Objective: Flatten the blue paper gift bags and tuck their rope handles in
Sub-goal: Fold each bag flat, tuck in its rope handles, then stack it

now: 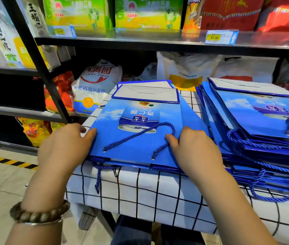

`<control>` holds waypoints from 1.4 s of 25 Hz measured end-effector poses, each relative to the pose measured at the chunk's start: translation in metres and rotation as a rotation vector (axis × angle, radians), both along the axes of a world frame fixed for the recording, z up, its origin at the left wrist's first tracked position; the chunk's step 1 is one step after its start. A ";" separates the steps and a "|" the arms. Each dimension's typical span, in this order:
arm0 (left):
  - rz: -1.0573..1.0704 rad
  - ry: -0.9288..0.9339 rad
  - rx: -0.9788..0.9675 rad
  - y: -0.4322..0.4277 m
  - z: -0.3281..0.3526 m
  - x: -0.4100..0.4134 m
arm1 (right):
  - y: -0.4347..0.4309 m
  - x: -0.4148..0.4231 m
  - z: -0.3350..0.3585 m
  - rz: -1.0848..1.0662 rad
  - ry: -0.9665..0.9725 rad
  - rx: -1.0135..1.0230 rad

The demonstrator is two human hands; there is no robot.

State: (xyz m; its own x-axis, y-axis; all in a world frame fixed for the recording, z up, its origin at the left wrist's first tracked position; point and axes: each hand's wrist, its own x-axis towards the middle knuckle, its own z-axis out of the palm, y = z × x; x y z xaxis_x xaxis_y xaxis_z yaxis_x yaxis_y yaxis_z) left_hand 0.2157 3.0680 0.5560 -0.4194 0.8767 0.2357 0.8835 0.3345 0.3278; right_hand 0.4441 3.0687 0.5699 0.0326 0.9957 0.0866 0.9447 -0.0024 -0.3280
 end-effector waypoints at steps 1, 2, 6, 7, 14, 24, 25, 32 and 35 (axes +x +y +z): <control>-0.022 -0.075 -0.020 0.000 -0.005 -0.001 | -0.001 0.000 0.000 0.001 0.026 -0.002; -0.042 -0.129 0.002 -0.001 -0.007 0.001 | -0.002 -0.001 0.000 0.003 0.052 0.015; -0.079 -0.280 0.307 -0.009 0.000 -0.004 | -0.006 -0.003 0.017 0.026 0.177 0.175; -0.107 -0.351 0.377 -0.008 0.004 -0.008 | -0.006 -0.002 0.025 0.034 0.205 0.238; -0.265 -0.571 0.751 0.014 0.062 0.038 | 0.000 0.057 0.084 0.025 0.250 0.774; -0.576 -0.307 0.270 0.044 0.075 0.219 | -0.010 0.238 0.085 -0.317 0.122 0.632; -0.593 -0.286 0.202 0.045 0.067 0.230 | -0.011 0.248 0.077 -0.338 0.079 0.564; -0.579 0.011 0.062 0.038 0.062 0.239 | -0.006 0.267 0.058 -0.311 -0.219 0.209; -0.807 0.031 0.253 0.024 0.079 0.252 | 0.001 0.243 0.073 -0.155 -0.214 0.296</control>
